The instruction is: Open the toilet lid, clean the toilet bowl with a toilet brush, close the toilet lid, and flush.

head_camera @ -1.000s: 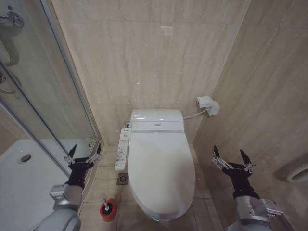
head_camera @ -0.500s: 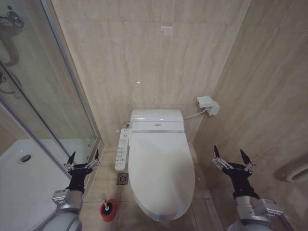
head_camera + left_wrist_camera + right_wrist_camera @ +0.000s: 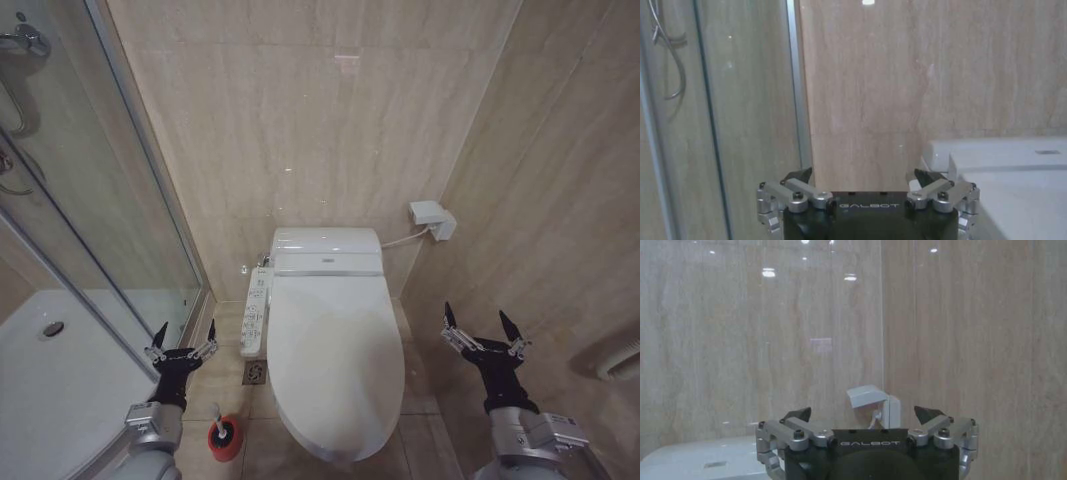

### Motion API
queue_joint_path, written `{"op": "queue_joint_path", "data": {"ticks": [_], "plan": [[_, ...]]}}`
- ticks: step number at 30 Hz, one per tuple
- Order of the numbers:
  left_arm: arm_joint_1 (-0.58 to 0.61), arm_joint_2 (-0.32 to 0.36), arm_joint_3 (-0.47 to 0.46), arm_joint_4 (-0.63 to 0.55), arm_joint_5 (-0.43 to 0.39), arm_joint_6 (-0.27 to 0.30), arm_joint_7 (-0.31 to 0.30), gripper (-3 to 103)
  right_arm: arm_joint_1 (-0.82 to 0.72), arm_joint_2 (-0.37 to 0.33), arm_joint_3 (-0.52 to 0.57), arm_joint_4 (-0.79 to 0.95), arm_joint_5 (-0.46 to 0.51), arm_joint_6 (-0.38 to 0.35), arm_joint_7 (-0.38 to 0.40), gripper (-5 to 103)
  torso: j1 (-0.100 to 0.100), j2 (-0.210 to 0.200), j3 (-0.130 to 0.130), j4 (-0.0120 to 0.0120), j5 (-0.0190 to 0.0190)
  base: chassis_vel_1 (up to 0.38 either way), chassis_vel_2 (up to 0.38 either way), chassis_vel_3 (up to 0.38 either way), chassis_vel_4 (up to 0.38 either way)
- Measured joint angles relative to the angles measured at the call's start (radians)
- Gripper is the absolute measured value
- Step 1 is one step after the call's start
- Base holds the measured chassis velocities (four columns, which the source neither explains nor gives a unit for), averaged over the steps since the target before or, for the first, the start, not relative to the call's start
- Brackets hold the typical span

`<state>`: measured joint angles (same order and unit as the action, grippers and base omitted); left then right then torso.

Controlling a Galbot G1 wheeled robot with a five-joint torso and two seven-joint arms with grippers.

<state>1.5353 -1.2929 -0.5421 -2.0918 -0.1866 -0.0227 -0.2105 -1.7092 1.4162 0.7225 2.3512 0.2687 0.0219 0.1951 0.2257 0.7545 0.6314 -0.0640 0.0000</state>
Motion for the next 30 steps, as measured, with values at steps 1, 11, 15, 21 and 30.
{"op": "queue_joint_path", "data": {"ticks": [1,11,15,21,30], "plan": [[-0.001,0.000,0.001,0.001,0.001,-0.001,0.001,100,0.000,0.000,0.000,0.000,0.000,0.000,0.000,100,0.000,0.000,0.000,-0.0003,0.0001,-0.062,0.080,0.060,-0.027],[-0.015,0.003,0.001,0.013,0.000,-0.005,0.008,100,0.000,0.000,0.000,0.000,0.000,0.000,0.000,100,0.001,0.000,0.000,-0.0001,0.0001,-0.081,0.091,0.107,-0.101],[-0.013,0.004,0.002,0.009,0.000,-0.003,0.009,100,0.000,0.000,0.000,0.000,0.000,0.000,0.000,100,0.000,0.000,0.000,0.0001,0.0000,-0.013,0.001,0.008,-0.009],[-0.007,0.006,-0.002,0.005,0.000,-0.004,0.011,100,0.000,0.000,0.000,0.000,0.000,0.000,0.000,100,0.000,0.000,0.000,-0.0002,0.0000,0.000,0.000,0.000,0.000],[-0.007,0.009,-0.007,0.003,0.001,-0.004,0.012,100,0.000,0.000,0.000,0.000,0.000,0.000,0.000,100,0.001,0.000,0.000,-0.0001,-0.0002,-0.092,0.106,0.097,-0.088]]}}
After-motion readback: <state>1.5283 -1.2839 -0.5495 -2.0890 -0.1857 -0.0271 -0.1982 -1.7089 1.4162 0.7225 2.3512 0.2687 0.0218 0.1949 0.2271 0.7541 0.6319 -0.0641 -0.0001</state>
